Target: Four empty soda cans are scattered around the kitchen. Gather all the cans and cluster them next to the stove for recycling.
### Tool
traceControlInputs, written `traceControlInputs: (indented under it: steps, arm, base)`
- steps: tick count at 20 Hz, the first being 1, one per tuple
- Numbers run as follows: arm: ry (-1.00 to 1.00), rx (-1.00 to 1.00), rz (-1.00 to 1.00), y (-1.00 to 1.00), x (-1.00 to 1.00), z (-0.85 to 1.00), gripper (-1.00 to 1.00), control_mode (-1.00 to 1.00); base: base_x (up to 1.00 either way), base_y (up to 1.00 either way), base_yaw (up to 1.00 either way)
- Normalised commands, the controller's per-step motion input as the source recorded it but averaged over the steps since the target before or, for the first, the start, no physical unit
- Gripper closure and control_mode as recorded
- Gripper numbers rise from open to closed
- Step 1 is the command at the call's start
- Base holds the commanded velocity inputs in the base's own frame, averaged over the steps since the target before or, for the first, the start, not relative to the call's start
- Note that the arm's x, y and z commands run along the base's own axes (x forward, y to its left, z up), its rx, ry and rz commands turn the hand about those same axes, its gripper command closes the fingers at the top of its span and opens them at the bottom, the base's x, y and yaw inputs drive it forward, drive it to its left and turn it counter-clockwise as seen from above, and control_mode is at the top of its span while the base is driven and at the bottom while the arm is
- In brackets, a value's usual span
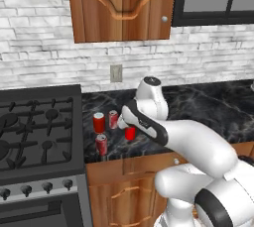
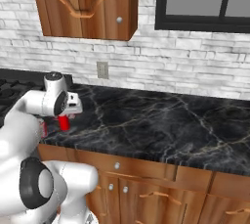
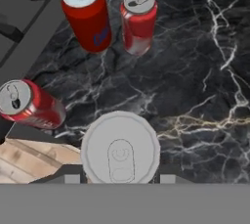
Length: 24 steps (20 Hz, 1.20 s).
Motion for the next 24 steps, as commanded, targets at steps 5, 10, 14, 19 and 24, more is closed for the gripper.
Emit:
traceControlInputs:
  steps: [5,10,14,19,24]
  arm:
    - [0.0,0.0,0.0,0.03,0.34,-0.28,1.0,-1.0]
    - [0.0,0.0,0.0,0.11,0.36,-0.22,1.0,-1.0]
    - [0.0,0.0,0.0,0.16,0.36,-0.32,1.0,-1.0]
    - [0.0,0.0,0.0,0.11,0.3,-0.35,1.0,-1.0]
    - [0.0,0.0,0.0,0.07,0.27,-0.34,1.0,-1.0]
  base:
    - [0.0,0.0,0.0]
    - [0.0,0.0,0.0]
    - [0.0,0.0,0.0]
    - [0.0,0.0,0.0]
    - [0.0,0.0,0.0]
